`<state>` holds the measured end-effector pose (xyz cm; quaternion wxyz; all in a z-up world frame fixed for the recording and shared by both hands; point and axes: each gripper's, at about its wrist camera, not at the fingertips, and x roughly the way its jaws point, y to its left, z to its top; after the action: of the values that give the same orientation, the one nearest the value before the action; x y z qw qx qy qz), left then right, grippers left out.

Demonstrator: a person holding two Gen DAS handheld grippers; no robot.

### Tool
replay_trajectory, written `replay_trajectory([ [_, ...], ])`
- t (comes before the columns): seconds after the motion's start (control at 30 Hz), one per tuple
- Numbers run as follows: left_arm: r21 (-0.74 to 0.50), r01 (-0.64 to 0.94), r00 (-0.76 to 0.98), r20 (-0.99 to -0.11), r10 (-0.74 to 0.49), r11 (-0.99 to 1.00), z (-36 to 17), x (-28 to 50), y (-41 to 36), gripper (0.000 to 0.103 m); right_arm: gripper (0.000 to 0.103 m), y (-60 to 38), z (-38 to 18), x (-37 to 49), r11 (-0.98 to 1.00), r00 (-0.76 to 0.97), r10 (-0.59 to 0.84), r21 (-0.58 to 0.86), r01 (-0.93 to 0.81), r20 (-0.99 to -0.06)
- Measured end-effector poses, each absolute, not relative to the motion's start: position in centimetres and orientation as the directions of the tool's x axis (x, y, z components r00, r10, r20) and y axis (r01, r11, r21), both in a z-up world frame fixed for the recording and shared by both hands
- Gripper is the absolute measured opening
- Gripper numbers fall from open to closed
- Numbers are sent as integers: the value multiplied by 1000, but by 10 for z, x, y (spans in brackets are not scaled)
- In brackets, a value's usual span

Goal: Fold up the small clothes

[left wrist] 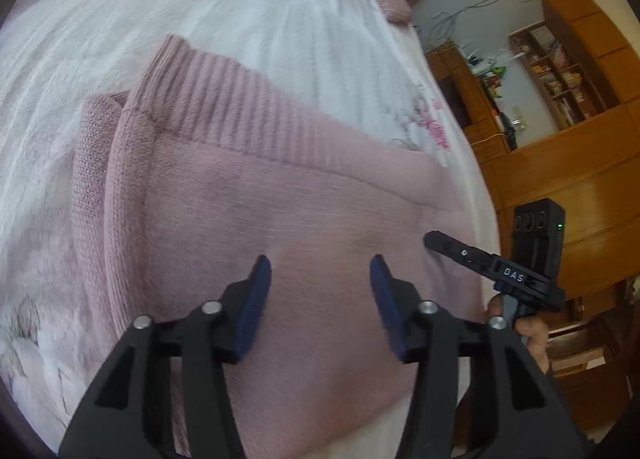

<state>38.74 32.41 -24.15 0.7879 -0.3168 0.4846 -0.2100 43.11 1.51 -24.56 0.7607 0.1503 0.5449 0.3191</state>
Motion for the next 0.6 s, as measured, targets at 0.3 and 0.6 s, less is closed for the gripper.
replay_trajectory([
  [0.3, -662, 15, 320, -706, -631, 749, -304, 337, 289, 59, 13, -112, -282, 357, 847, 289, 528, 520, -112, -799],
  [0.6, -806, -110, 452, -561, -693, 581, -244, 322, 389, 95, 55, -42, -192, 292, 866, 408, 446, 269, -422, -797],
])
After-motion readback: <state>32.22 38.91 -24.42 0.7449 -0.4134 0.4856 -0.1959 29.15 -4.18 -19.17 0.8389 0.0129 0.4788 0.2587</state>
